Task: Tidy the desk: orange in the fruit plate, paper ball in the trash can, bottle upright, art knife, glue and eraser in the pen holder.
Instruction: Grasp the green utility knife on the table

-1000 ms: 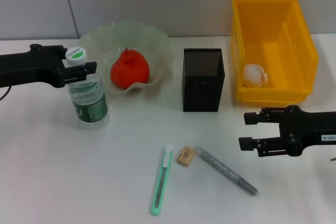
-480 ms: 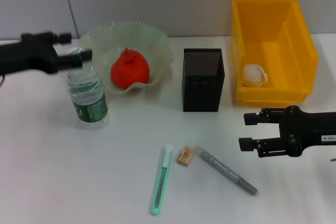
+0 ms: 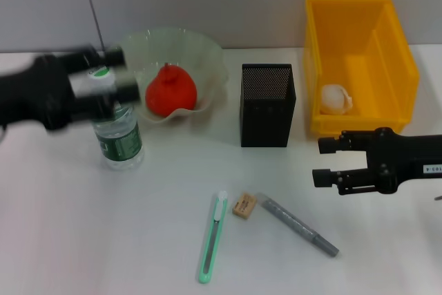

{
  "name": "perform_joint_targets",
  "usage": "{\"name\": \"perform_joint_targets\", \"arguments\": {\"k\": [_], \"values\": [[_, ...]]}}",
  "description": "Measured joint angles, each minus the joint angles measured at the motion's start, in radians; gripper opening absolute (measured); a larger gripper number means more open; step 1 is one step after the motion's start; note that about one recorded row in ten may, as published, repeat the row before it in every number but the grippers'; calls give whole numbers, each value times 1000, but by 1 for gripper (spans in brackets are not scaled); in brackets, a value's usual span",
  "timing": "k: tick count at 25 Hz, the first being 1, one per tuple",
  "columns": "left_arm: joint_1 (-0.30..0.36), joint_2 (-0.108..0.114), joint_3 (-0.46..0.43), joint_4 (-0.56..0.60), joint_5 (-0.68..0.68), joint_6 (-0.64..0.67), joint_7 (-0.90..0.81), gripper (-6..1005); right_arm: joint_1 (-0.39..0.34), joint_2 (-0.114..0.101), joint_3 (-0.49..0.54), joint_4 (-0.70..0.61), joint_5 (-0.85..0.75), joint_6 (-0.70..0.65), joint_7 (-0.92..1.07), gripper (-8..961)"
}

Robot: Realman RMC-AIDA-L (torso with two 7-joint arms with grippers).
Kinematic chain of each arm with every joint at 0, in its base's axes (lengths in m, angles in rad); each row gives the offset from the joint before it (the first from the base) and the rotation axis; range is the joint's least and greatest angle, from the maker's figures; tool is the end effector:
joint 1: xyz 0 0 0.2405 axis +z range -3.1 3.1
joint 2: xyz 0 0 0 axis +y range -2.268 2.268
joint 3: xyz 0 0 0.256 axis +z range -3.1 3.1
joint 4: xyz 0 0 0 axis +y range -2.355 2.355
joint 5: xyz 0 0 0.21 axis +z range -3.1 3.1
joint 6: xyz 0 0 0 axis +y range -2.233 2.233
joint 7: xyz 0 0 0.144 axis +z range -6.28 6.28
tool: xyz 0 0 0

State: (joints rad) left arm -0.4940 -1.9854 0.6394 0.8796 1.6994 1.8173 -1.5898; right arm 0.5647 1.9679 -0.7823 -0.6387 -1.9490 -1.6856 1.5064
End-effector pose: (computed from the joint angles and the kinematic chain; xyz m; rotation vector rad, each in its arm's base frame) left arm -0.2254 0.3312 0.1018 -2.6278 -0.4623 -1.0555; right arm 0.2533 0.3330 0.0305 -2.8663 0.6693 0.7004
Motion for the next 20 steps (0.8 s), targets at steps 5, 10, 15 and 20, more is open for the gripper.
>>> {"name": "perform_joint_targets", "arguments": {"k": [5,10,15,20], "values": [[34,-29,106,-62,74,39,71,759,26,-1,-1,-6,0,-22,30,788],[36,-49,114,-93,144,7,82,759,37,-3,-3,-7,-6,-32,50,788],[-6,-59,118,-17,199,0,-73,755,21,-8,-1,-8,-9,-30,59,788],[-59,-52,123,116,261,21,-281,751,-5,-14,0,-10,-9,-29,73,788]]}}
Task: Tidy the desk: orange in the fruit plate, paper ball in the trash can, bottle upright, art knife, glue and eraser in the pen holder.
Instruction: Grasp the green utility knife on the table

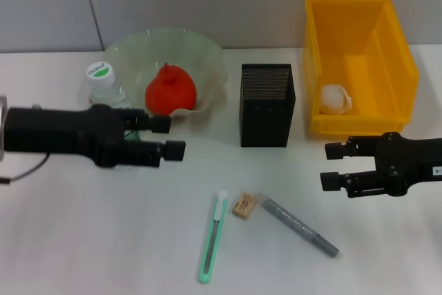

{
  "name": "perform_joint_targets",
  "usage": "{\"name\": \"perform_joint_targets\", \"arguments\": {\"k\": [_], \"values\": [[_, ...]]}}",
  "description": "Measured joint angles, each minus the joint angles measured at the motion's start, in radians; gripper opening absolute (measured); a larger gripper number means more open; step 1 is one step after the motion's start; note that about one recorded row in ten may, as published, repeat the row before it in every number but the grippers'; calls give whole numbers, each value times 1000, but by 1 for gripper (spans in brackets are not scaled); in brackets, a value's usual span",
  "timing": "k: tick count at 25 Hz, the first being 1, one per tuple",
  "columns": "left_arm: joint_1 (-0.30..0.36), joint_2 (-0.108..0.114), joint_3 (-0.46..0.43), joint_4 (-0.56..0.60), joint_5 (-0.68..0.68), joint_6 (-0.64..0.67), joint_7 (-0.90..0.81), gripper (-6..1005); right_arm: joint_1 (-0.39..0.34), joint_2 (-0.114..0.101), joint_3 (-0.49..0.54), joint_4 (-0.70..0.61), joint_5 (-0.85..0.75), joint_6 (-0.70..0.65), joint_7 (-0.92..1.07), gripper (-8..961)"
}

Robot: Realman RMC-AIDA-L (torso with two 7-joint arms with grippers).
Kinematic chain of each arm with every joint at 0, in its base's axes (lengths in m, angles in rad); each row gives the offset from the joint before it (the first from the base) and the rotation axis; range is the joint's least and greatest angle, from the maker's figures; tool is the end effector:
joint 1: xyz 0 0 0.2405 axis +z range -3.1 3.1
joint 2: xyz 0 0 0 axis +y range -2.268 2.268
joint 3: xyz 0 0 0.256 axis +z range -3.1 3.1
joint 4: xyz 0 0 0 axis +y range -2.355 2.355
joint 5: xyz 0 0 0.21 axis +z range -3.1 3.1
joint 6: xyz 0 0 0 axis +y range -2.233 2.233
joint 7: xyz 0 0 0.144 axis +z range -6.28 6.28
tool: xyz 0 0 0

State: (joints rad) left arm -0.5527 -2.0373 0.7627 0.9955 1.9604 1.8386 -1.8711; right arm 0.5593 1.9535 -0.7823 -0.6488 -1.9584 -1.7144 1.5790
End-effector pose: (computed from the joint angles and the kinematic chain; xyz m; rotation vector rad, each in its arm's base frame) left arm -0.2067 0.3304 0.0587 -2.9083 -0.7880 -0.7019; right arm 0.2558 0.3300 0.0372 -2.8761 0.7645 0.6915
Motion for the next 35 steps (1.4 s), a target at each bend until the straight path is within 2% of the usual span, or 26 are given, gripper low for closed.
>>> {"name": "perform_joint_targets", "arguments": {"k": [5,9,11,15,18,21,22,23,31,35], "values": [[-66,19,17,114,90,26,-209,750,-8,-13,-1,0,-3,0,17,789],[-143,42,45,154,167,65,-377,750,-13,-16,0,-1,-7,1,20,789],[-175,44,60,177,203,87,-432,750,-14,-17,0,-2,-14,2,20,789],[-224,27,134,259,302,108,-536,750,-17,-21,0,-5,-26,10,6,789],[-269,4,208,307,393,112,-613,750,-18,-28,-1,-7,-28,10,-3,789],[-315,-18,245,316,460,116,-654,750,-18,-34,-2,-10,-33,7,-3,789],[-315,-18,245,316,460,116,-654,750,-18,-36,-2,-11,-36,5,-3,789],[-357,-31,279,303,508,112,-683,750,-18,-37,-2,-12,-38,5,-4,789],[-434,-38,430,223,530,49,-776,751,-10,-41,-4,-28,-65,11,-4,789],[-460,-41,456,173,562,17,-791,751,-5,-37,-10,-44,-71,12,-1,789]]}}
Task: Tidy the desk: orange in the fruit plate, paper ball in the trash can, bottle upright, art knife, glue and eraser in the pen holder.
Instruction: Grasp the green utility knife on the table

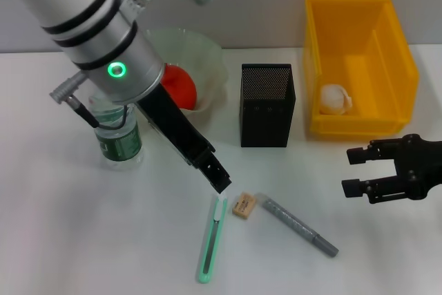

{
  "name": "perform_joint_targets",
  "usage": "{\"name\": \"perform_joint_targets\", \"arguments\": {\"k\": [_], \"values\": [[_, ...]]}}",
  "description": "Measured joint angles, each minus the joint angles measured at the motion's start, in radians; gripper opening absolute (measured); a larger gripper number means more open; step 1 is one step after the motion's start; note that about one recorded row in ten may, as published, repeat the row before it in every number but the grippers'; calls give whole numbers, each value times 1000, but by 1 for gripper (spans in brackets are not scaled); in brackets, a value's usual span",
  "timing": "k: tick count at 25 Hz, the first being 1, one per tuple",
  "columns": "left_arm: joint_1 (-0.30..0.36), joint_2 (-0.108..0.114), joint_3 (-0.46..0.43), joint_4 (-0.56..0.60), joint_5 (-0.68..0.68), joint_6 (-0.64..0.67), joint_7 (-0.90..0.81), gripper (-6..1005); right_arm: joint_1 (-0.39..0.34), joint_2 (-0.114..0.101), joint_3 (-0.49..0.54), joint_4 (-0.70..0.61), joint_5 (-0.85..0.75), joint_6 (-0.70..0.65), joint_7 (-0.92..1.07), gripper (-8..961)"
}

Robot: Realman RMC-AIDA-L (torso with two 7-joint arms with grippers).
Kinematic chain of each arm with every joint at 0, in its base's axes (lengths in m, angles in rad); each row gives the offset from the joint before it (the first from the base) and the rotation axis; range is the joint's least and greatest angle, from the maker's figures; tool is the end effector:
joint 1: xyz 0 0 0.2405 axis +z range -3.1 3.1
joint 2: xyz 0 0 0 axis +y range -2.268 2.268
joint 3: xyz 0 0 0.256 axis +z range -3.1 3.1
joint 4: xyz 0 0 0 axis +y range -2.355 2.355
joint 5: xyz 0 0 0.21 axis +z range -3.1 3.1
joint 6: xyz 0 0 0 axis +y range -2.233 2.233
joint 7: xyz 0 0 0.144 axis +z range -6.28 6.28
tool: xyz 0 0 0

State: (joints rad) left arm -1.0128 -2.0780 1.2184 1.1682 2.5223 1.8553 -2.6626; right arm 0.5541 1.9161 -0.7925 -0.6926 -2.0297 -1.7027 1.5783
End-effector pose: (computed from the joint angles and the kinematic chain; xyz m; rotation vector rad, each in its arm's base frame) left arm -0.0751 0.3711 0.0015 -2.8170 -0.9749 0.5734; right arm 0.2686 0.3333 0.0531 -2.8855 0.7233 0.5130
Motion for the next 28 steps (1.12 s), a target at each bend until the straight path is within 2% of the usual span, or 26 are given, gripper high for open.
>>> {"name": "perform_joint_targets", "arguments": {"k": [5,11,18,22,28], "values": [[-10,-1,18,-25,42,-34,-20,751,9,5,-1,-8,-7,1,1,789],[-5,-1,155,-43,69,-113,-100,751,13,10,-1,-4,-8,23,-24,789],[-13,-2,244,-113,67,-172,-160,750,13,16,-2,-7,-12,29,-41,789],[-19,-2,300,-116,66,-184,-178,750,13,17,-2,-7,-12,29,-43,789],[-23,-2,315,-122,64,-191,-177,750,15,18,2,-7,-12,29,-44,788]]}}
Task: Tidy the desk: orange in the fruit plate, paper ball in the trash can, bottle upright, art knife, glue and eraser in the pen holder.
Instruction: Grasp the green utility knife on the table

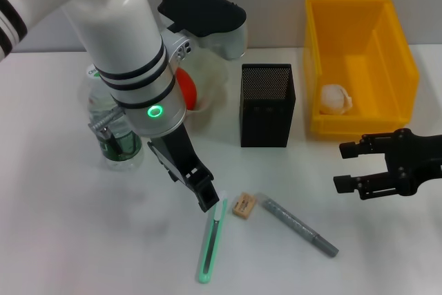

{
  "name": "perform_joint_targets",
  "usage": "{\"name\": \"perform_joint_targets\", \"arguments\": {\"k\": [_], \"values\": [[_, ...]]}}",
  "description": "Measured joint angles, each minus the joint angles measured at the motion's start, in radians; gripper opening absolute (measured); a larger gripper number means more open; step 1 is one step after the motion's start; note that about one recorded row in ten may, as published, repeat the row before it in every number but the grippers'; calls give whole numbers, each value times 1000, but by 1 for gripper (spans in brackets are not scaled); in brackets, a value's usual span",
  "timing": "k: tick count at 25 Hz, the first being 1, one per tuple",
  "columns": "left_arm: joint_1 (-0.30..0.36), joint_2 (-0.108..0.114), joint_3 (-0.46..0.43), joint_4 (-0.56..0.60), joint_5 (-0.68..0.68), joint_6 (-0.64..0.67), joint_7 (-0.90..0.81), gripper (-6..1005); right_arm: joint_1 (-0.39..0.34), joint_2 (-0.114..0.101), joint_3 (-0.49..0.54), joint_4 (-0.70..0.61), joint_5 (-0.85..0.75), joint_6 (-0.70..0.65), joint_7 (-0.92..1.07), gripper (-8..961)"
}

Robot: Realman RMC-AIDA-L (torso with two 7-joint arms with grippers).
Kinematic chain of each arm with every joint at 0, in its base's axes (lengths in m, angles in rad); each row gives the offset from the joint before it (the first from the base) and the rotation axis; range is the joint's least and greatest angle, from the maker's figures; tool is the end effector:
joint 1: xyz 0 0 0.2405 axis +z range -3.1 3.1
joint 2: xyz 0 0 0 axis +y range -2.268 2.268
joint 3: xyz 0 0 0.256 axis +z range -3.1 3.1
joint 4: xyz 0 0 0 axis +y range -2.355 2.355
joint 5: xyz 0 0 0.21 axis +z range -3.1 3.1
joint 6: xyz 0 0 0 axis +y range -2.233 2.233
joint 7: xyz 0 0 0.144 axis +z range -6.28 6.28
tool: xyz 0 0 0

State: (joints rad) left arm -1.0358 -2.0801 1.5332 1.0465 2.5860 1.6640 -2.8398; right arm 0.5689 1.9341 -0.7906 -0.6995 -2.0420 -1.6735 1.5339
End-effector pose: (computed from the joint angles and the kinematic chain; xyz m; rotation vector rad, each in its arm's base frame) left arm -0.0906 0.3725 -0.0461 -2.6158 -0.9255 0.8273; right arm 0.2636 0.3392 0.0467 -2.8848 0.6407 0.4964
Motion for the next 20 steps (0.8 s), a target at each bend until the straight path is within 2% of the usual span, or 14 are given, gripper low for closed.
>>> {"name": "perform_joint_targets", "arguments": {"k": [2,14,20], "values": [[0,0,0,-2,-2,-2,3,750,0,2,1,1,0,0,0,788],[21,0,142,-5,-84,-96,42,751,0,4,7,1,0,21,0,788],[22,0,192,-3,-129,-126,71,751,2,-1,8,2,0,39,0,788]]}}
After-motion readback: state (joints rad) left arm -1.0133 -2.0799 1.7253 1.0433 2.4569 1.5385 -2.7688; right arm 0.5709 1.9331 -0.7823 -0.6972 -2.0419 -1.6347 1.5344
